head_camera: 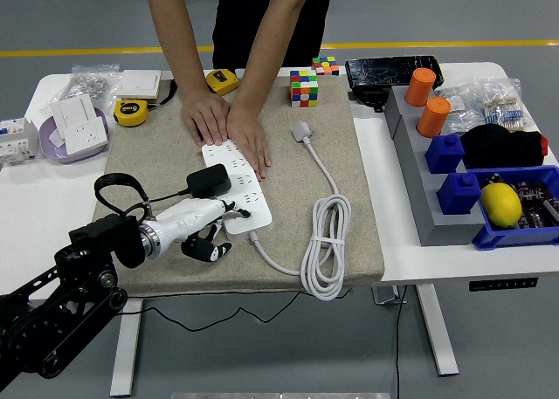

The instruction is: Pick up the plug,place it near the board,insert it into the board,press the button

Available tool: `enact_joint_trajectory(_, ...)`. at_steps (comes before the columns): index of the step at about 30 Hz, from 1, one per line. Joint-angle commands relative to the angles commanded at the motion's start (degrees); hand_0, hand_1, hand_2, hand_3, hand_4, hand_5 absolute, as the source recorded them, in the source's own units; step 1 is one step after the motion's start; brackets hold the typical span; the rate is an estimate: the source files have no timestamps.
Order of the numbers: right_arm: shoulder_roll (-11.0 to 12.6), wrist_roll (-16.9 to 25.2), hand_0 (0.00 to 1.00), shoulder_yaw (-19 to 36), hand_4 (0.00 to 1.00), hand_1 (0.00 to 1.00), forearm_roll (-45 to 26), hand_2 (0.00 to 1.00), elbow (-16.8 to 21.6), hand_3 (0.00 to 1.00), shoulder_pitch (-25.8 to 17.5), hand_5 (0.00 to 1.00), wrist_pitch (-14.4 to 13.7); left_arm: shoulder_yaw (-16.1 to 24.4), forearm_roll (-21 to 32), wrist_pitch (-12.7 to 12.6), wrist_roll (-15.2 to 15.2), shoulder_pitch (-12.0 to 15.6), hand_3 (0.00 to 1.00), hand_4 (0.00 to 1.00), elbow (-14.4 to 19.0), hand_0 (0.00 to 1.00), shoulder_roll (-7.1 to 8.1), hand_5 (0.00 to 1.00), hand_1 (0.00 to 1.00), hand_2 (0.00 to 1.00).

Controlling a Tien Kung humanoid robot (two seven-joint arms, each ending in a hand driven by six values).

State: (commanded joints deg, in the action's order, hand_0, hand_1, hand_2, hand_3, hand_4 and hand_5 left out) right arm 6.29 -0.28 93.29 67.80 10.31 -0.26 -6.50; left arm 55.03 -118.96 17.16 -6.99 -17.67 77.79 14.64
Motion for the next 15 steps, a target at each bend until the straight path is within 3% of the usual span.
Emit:
enact_joint_trajectory(6, 0.0, -0.1, 0.978, 0.0, 0.998, 0.939, 0.0, 0.867, 0.0, 0.841, 0.0, 0.945, 0.0, 0.0, 0.0, 0.1, 0.1, 0.1, 0.815, 0.612, 0.5, 0.158, 0.22, 0.002, 0.006, 0.143)
enact_joint_trajectory(13, 0.0, -0.1, 0.978, 0.1, 0.998, 0.939, 0.2, 0.867, 0.0, 0.84, -0.1, 0.946, 0.0, 2.1, 1.0, 1.6, -0.3, 0.4, 0.801, 0.606, 5.9, 0.158, 0.59, 0.002, 0.007, 0.143)
enact_joint_trajectory(15, 0.0, -0.1, 0.978, 0.1, 0.998, 0.939, 0.2, 0.866, 0.0, 0.84, -0.1, 0.946, 0.0, 3.1, 2.6, 2.3, -0.3, 0.3, 0.753, 0.585, 7.8, 0.166, 0.68, 0.002, 0.013, 0.146)
